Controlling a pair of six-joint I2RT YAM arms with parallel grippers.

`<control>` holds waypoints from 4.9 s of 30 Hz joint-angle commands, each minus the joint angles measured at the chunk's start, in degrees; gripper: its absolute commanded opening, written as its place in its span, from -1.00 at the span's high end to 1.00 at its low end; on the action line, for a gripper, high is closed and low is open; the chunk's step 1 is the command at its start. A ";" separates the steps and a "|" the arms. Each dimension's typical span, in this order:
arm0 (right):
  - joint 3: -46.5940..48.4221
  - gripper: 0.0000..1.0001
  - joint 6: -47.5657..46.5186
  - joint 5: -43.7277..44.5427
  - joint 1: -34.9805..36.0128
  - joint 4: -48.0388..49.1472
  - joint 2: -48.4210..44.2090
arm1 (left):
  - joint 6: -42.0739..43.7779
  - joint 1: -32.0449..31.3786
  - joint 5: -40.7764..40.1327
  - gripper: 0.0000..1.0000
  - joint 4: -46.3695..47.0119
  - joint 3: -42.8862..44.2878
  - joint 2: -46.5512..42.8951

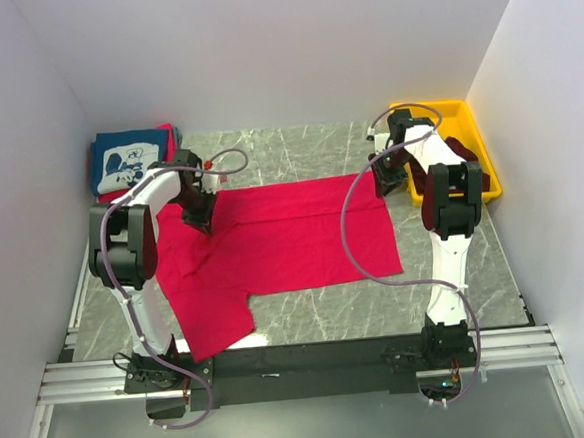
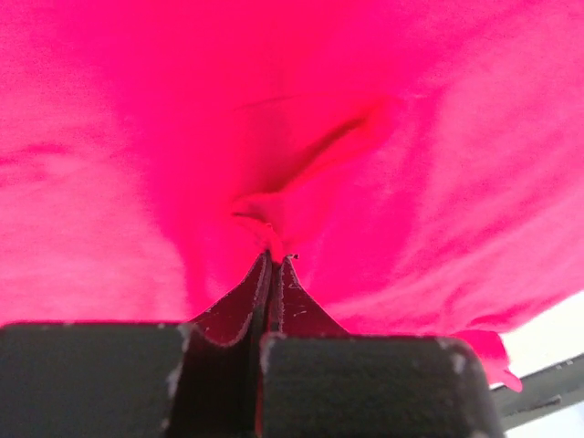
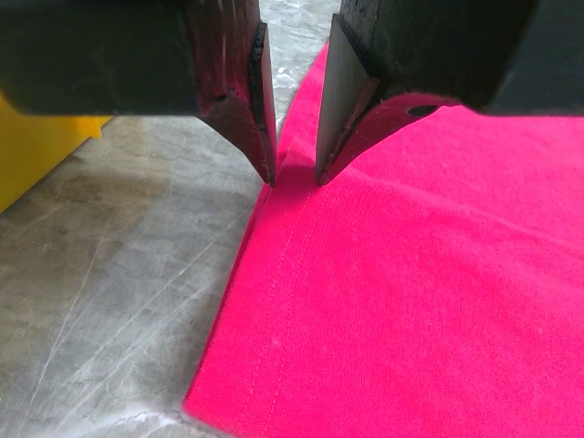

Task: Fold and stack the t-shirts
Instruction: Fold the tshirt

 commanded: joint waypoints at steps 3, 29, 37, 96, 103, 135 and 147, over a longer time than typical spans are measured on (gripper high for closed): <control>0.09 0.37 -0.18 -0.03 -0.16 0.14 -3.23 | 0.38 -3.69 5.13 0.99 -2.38 -1.00 -4.05; 2.99 0.31 4.47 0.23 -2.08 11.56 -6.22 | -2.34 14.39 13.50 -0.18 -5.20 14.01 -0.11; 6.07 -0.03 9.13 -1.08 -2.36 13.24 -2.80 | -6.39 21.26 7.34 -0.46 -2.30 18.07 4.30; 3.43 0.62 15.73 -9.26 -2.27 15.70 5.20 | -10.87 23.72 18.85 -0.99 10.36 5.94 4.47; 3.78 1.00 15.81 -10.40 -2.36 16.14 5.47 | -10.87 23.99 17.01 -0.99 11.07 4.19 5.88; 2.99 1.00 19.15 -7.33 -2.88 20.88 3.80 | -9.38 25.30 16.30 -0.99 10.63 1.81 7.63; 4.04 1.00 20.30 -6.53 -4.11 23.70 2.83 | -9.55 25.83 13.31 -0.99 9.84 2.95 8.87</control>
